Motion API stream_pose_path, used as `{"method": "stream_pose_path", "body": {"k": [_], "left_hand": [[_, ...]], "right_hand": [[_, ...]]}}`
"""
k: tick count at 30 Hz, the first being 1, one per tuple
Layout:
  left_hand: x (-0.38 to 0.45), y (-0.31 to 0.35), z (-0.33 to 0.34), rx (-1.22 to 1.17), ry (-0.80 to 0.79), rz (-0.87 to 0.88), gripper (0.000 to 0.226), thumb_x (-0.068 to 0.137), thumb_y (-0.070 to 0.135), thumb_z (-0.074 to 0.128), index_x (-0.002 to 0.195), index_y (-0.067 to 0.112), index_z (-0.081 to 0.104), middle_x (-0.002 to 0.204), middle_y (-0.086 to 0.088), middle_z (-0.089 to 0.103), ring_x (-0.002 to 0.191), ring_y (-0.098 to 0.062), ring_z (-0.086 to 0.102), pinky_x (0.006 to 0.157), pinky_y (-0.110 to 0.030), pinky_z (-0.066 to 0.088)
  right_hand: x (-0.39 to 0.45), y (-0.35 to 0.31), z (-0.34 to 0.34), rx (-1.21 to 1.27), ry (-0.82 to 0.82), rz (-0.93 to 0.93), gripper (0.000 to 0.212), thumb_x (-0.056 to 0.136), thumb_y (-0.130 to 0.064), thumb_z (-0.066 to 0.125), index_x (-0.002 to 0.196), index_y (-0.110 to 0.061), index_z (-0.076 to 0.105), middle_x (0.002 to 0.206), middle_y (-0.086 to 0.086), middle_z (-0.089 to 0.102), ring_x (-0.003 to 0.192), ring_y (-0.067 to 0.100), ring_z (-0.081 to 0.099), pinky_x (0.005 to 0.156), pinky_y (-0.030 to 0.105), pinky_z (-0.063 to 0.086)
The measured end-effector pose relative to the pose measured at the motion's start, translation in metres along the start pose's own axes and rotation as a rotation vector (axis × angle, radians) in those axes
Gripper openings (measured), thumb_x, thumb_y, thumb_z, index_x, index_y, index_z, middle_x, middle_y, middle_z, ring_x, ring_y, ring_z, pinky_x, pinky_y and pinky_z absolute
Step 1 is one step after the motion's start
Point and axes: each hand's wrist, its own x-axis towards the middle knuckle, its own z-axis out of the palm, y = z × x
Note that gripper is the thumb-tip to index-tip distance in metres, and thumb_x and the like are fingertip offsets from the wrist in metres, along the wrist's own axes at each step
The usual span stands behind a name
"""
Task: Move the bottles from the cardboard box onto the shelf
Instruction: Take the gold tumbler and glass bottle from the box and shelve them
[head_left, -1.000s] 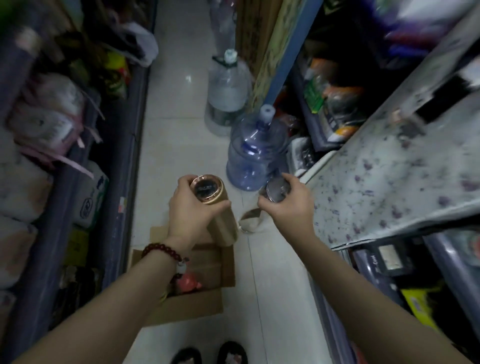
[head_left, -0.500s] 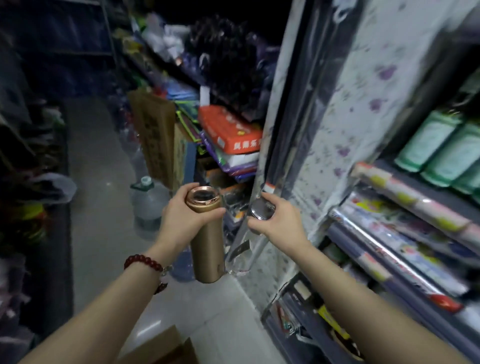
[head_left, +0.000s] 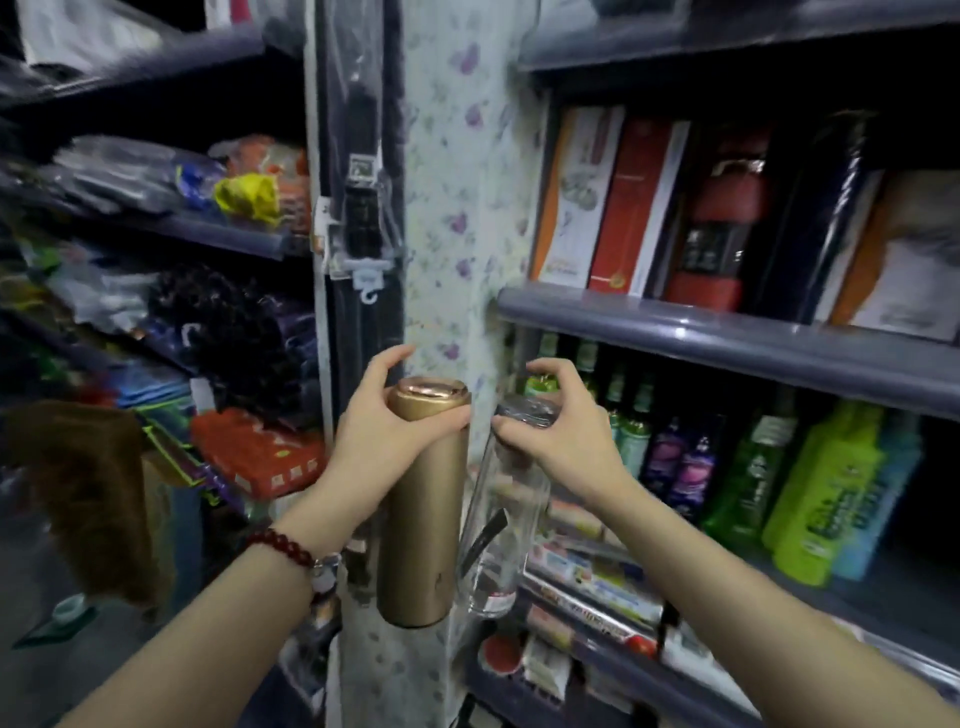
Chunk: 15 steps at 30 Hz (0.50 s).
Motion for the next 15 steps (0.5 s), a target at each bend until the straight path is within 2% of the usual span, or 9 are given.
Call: {"method": "stream_pose_path", "body": {"k": [2,3,5,6,7,8,10,13,15], "left_hand": [[0.013,0.021,0.026,-0.042,-0.032,0.017,0.084,0.041,0.050,0.085,0.118,0.047,0.050,0.113,0.000,0.068,0.105,-0.017,0.065,0.098,-0.040,0.049],[0.018,0.030,0.038,-0.062,-0.045,0.020,0.084,0.041,0.051,0.085,0.118,0.046,0.052,0.114,-0.001,0.067,0.104,-0.016,0.064,0.098,-0.038,0.049],[0.027,0.046,0.060,-0.084,-0.058,0.016,0.081,0.042,0.051,0.084,0.117,0.042,0.056,0.114,0.001,0.067,0.105,-0.013,0.064,0.097,-0.034,0.049],[0.031,0.054,0.070,-0.092,-0.061,0.018,0.075,0.043,0.049,0.084,0.114,0.040,0.059,0.112,0.003,0.068,0.105,-0.012,0.063,0.096,-0.032,0.048],[0.036,0.062,0.080,-0.115,-0.068,0.026,0.067,0.047,0.044,0.085,0.109,0.037,0.063,0.110,0.005,0.069,0.105,-0.012,0.064,0.095,-0.030,0.049],[0.041,0.070,0.091,-0.152,-0.078,0.033,0.059,0.051,0.037,0.087,0.105,0.035,0.065,0.107,0.005,0.070,0.103,-0.012,0.065,0.092,-0.028,0.049],[0.050,0.088,0.111,-0.214,-0.108,0.050,0.050,0.056,0.028,0.088,0.101,0.033,0.066,0.104,0.004,0.072,0.096,-0.010,0.067,0.083,-0.024,0.051],[0.062,0.118,0.136,-0.286,-0.150,0.112,0.060,0.043,0.044,0.086,0.100,0.039,0.068,0.096,0.009,0.073,0.082,-0.002,0.069,0.066,-0.016,0.050],[0.070,0.138,0.151,-0.314,-0.185,0.167,0.065,0.037,0.053,0.084,0.100,0.044,0.067,0.095,0.012,0.073,0.083,-0.001,0.069,0.065,-0.016,0.051]], "right_hand": [[0.012,-0.007,-0.031,-0.030,0.041,-0.002,0.054,0.064,-0.028,0.079,0.109,-0.032,0.051,0.082,-0.009,0.065,0.068,-0.008,0.060,0.048,0.001,0.040],[0.017,-0.009,-0.046,-0.040,0.047,0.001,0.054,0.063,-0.029,0.078,0.109,-0.034,0.051,0.084,-0.007,0.066,0.071,-0.006,0.062,0.050,0.004,0.044],[0.027,-0.013,-0.073,-0.052,0.039,0.006,0.053,0.063,-0.030,0.077,0.108,-0.036,0.051,0.088,0.002,0.069,0.071,0.002,0.065,0.058,0.024,0.057],[0.031,-0.016,-0.085,-0.060,0.042,0.000,0.051,0.063,-0.030,0.077,0.106,-0.037,0.051,0.086,0.006,0.070,0.069,0.009,0.066,0.063,0.035,0.059],[0.035,-0.019,-0.098,-0.069,0.062,-0.011,0.048,0.062,-0.030,0.077,0.101,-0.037,0.052,0.084,0.006,0.071,0.067,0.013,0.065,0.064,0.041,0.059],[0.039,-0.022,-0.111,-0.071,0.093,-0.021,0.044,0.060,-0.031,0.077,0.097,-0.037,0.053,0.084,0.003,0.070,0.068,0.014,0.065,0.065,0.041,0.059],[0.047,-0.028,-0.136,-0.071,0.171,-0.029,0.040,0.056,-0.034,0.077,0.089,-0.036,0.054,0.086,-0.007,0.067,0.073,0.011,0.064,0.064,0.031,0.056],[0.055,-0.039,-0.174,-0.010,0.230,-0.002,0.038,0.055,-0.033,0.079,0.086,-0.033,0.056,0.083,-0.004,0.068,0.069,0.011,0.065,0.056,0.024,0.052],[0.058,-0.047,-0.199,0.041,0.264,0.028,0.043,0.055,-0.031,0.083,0.091,-0.030,0.058,0.084,-0.001,0.069,0.065,0.012,0.068,0.055,0.026,0.057]]}}
